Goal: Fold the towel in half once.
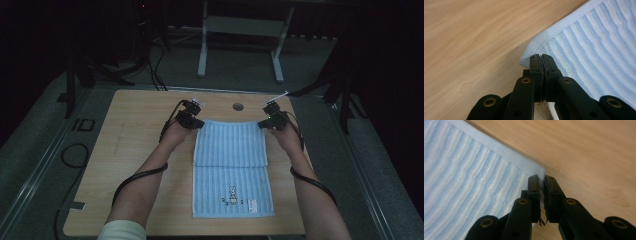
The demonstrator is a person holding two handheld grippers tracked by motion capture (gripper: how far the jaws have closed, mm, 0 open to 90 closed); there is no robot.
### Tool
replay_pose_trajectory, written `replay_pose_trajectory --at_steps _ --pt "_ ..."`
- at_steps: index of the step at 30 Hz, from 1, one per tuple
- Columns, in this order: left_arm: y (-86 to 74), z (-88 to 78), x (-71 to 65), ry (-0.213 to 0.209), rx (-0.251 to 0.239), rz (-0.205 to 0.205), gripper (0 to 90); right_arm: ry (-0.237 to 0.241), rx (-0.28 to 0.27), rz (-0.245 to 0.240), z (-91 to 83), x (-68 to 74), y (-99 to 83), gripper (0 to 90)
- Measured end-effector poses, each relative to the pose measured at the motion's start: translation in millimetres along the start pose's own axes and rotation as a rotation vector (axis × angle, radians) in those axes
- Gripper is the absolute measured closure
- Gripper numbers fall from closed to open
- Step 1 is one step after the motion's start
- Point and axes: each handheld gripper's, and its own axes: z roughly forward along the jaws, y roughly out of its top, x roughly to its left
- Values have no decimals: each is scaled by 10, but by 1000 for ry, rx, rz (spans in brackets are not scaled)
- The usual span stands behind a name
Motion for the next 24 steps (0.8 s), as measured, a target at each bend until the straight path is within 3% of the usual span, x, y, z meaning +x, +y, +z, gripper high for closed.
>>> replay_pose_trajectory --at_steps 8,18,22,24 --pt "34 -342 -26 -24 -43 9 875 18 -56 -21 -299 54 69 840" --pt "95 -743 -109 -9 -100 39 876 26 -145 -66 -691 122 158 840" --pt "108 -1037 -191 -43 -153 62 876 43 -217 -102 -1024 182 148 840" --pt "81 -1156 -276 -42 -168 99 876 59 -247 -130 -1178 224 82 839"
